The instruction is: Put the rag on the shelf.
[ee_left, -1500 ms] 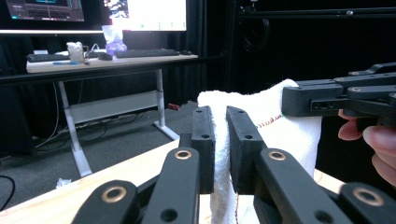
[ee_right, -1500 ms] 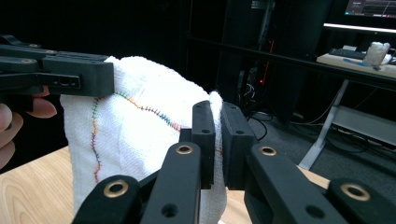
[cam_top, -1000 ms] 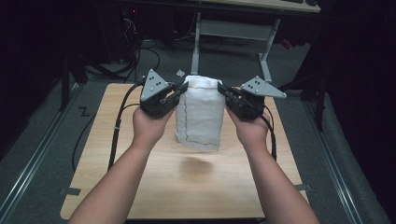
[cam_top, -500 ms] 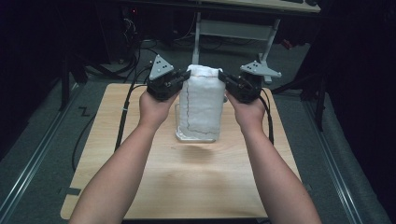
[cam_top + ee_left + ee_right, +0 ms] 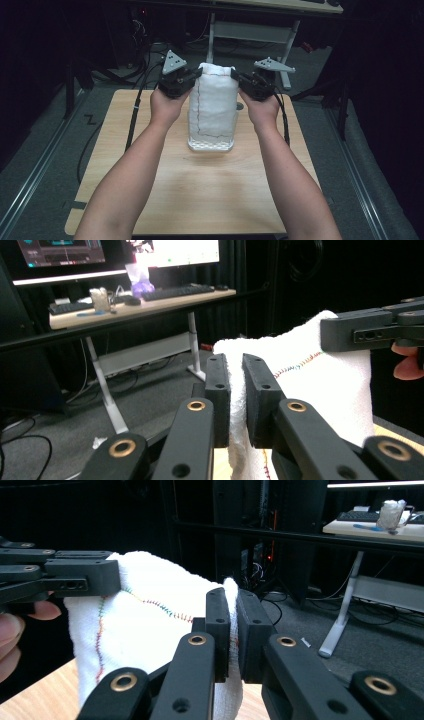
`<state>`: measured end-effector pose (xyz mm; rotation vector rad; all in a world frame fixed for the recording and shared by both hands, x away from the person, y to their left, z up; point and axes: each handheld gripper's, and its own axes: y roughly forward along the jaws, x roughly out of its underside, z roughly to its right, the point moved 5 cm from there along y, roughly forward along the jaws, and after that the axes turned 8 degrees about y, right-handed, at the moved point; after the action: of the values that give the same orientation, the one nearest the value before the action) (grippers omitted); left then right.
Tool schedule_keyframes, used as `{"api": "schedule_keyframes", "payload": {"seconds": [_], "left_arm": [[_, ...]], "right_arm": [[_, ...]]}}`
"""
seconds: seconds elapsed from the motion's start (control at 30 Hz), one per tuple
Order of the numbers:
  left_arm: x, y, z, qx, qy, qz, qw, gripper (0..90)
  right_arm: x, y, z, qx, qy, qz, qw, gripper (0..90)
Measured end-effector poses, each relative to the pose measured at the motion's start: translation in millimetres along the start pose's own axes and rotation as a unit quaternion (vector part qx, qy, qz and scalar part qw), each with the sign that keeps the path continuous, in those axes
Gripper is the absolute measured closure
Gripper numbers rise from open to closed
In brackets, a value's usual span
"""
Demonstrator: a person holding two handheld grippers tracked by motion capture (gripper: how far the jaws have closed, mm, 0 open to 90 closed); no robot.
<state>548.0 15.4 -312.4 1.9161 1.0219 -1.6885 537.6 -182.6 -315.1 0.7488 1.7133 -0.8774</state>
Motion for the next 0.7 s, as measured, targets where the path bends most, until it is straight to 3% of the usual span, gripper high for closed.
{"api": "schedule_keyframes", "payload": {"seconds": [0.2,0.27,0.33,0.47,0.53,0.63,0.7], "left_arm": [[6.6,17.1,-5.9,-0.008,0.003,-0.033,0.9994,82.3],[11.6,23.1,-7.7,-0.008,0.016,-0.049,0.9986,82.2],[18.2,29.6,-10.1,-0.008,0.015,-0.065,0.9977,82.1],[35.5,41.6,-15.7,-0.007,-0.003,-0.095,0.9954,81.8],[47.8,48.2,-17.2,0.005,-0.023,-0.119,0.9926,81.7],[65.2,53.3,-17.7,0.011,-0.047,-0.137,0.9893,81.4],[75.7,55.4,-16.0,0.015,-0.048,-0.146,0.9879,81.0]], "right_arm": [[5.5,19.6,14.6,0.008,0.002,-0.022,0.9997,85.8],[7.7,24.7,17.9,0.015,-0.001,-0.032,0.9994,85.8],[9.5,29.5,20.3,0.021,-0.005,-0.042,0.9989,85.8],[15.3,40.1,23.6,0.027,-0.009,-0.063,0.9976,85.7],[21.3,46.4,26.5,0.033,-0.010,-0.078,0.9963,85.5],[33.7,55.2,29.6,0.038,-0.011,-0.108,0.9934,85.5],[41.0,59.2,30.4,0.042,-0.018,-0.119,0.9918,85.4]]}}
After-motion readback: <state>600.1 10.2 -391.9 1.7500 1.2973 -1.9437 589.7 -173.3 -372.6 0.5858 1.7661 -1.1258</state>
